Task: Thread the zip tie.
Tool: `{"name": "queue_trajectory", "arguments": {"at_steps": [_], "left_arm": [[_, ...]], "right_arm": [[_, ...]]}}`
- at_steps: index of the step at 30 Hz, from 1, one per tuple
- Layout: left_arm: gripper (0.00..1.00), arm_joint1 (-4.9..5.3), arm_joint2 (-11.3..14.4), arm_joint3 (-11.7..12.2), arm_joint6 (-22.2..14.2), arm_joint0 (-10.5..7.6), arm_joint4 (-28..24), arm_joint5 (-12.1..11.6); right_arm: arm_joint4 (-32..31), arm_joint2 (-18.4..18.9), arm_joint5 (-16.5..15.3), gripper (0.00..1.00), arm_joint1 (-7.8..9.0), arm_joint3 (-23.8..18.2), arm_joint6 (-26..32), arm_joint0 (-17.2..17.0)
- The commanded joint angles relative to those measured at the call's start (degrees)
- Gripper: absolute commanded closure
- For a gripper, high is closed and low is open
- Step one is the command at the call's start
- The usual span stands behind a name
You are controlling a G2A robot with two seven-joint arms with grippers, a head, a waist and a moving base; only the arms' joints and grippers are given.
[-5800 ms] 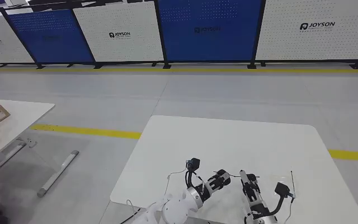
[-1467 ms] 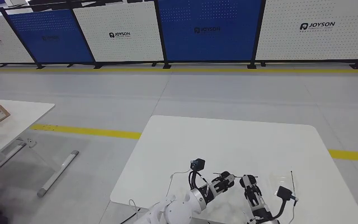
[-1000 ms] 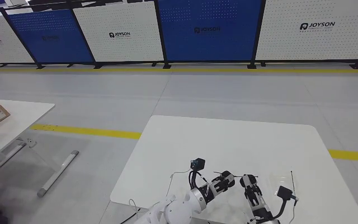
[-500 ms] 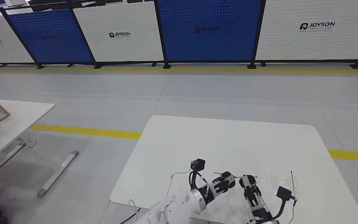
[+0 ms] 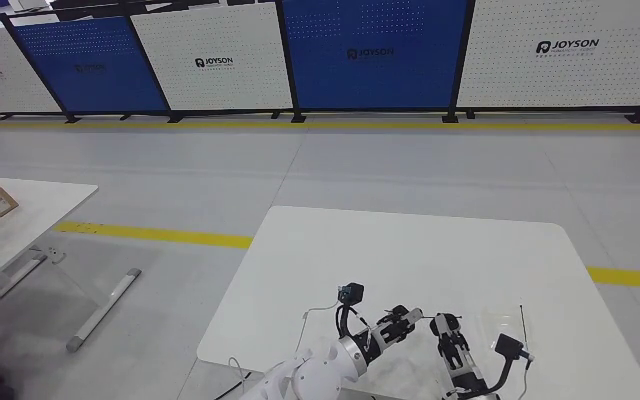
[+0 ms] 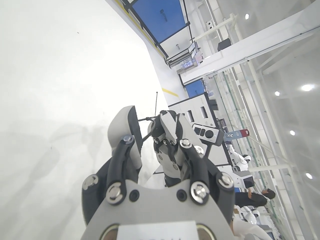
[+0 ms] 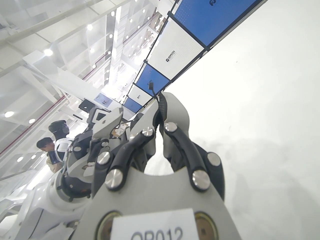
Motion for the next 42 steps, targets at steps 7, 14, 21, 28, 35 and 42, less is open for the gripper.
{"name": "queue_trajectory", "arguments": {"at_steps": [7, 14, 21, 28, 35, 42], "left_arm": [[1.0, -0.01, 0.07, -0.03, -0.2, -0.01, 0.09, -0.11], [1.0, 0.0, 0.22, -0.04, -0.81, -0.06, 0.02, -0.62], [1.0, 0.05, 0.14, -0.06, -1.14, -0.04, -0.01, -1.06], [1.0, -0.02, -0.39, 0.22, 0.1, 0.25, -1.57, -0.77], [1.0, -0.31, -1.82, -0.28, 5.01, 1.06, -4.83, 0.32], [1.0, -0.44, -3.49, -1.36, 8.42, 2.06, -7.52, 0.69]], "right_arm": [[0.35, 0.01, -0.04, 1.0, 0.0, 0.06, -0.21, 0.05], [-0.38, -0.18, -0.28, 1.0, 0.06, -0.11, 0.24, 0.04], [-0.51, -0.39, -0.41, 1.0, 0.07, -0.26, 0.23, 0.0], [0.46, -0.26, -0.46, 0.0, 0.14, -0.46, 1.24, -0.11], [1.96, 0.01, -1.44, 0.0, 0.28, -1.67, 1.65, -0.59], [2.37, 1.26, -1.44, 0.0, 0.62, -2.84, 1.62, -1.74]]}}
